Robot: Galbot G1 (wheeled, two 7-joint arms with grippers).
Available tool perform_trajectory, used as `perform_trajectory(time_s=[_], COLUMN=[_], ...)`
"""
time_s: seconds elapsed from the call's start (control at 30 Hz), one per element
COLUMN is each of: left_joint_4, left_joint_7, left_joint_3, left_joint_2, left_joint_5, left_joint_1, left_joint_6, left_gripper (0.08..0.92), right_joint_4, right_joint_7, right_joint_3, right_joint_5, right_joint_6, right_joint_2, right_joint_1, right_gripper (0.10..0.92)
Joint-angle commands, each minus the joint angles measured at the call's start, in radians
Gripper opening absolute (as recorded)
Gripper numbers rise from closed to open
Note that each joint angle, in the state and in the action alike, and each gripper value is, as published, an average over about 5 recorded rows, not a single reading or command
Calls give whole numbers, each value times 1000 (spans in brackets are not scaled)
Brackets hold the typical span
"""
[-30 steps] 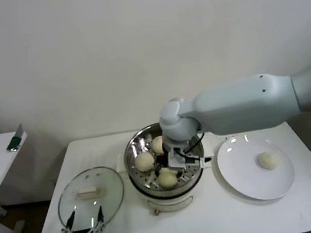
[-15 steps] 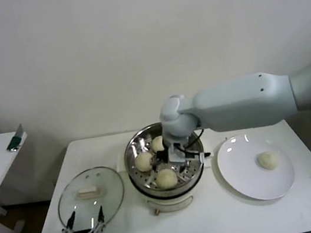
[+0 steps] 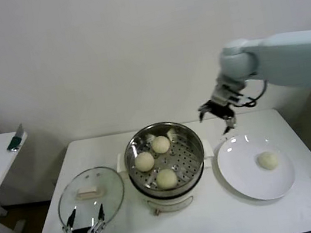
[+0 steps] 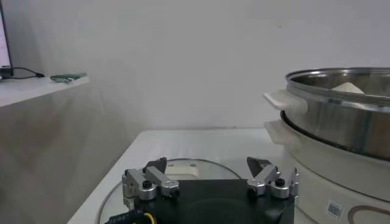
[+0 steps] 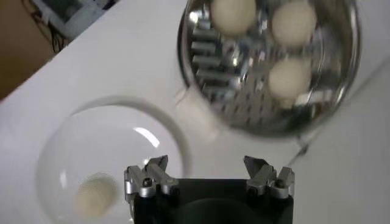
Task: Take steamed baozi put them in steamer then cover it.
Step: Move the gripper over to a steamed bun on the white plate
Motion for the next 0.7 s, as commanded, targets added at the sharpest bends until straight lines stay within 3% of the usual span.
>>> perform_trajectory(time_s=[0.03,0.33,0.7], left_joint_4=[-7,-14,-17], left_joint_7=[2,1,-1], left_joint_3=[-3,-7,-14], left_joint_2=[-1,-12,-23], left_joint_5=[-11,-10,-11], left_joint_1=[2,14,20], left_joint_6=[11,12,13], left_gripper=[823,823,823], right_joint_4=[-96,-176,-313], right_joint_7=[-3,45,78], right_joint_3=[2,368,545], right_joint_5=[-61,-226,-290], right_joint_6=[-104,-200,-224], right_joint_2=[-346,-353,-222], right_joint_1=[-181,-604,-789], right_gripper=[823,823,823])
